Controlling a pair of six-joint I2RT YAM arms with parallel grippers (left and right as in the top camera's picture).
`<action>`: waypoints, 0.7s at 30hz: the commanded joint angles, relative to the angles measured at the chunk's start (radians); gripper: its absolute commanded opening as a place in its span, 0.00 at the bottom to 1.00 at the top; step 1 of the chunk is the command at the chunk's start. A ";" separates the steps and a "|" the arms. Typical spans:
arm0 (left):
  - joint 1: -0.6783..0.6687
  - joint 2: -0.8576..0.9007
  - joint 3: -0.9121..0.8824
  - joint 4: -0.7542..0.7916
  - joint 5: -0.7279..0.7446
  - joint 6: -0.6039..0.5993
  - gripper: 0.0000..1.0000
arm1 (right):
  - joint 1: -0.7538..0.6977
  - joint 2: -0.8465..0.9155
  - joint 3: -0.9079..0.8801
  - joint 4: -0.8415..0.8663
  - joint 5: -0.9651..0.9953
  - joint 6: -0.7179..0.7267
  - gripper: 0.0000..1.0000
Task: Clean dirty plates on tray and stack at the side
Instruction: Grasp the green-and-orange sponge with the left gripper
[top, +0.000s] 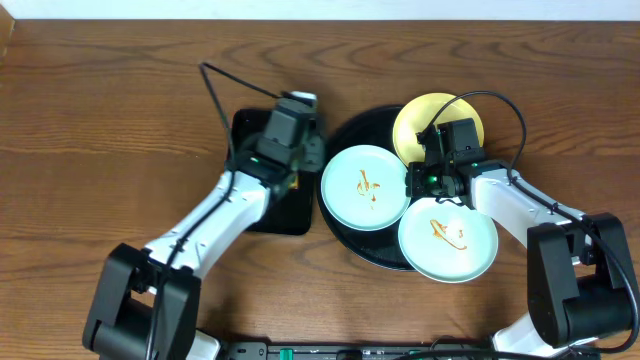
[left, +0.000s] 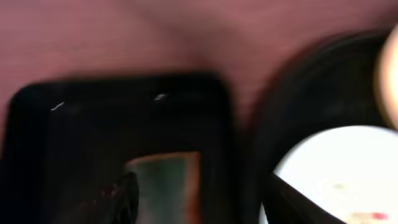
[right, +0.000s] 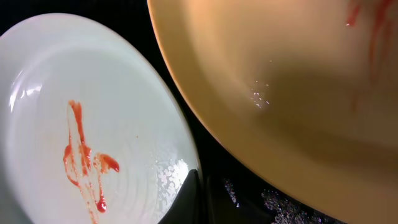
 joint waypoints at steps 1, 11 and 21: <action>0.020 0.042 0.008 -0.025 -0.035 0.027 0.64 | 0.002 0.008 0.016 0.006 0.022 0.018 0.01; 0.023 0.162 0.006 -0.058 -0.036 0.027 0.64 | 0.002 0.008 0.016 0.006 0.022 0.017 0.01; 0.023 0.180 0.000 -0.073 -0.036 0.020 0.58 | 0.002 0.008 0.016 0.006 0.022 0.018 0.01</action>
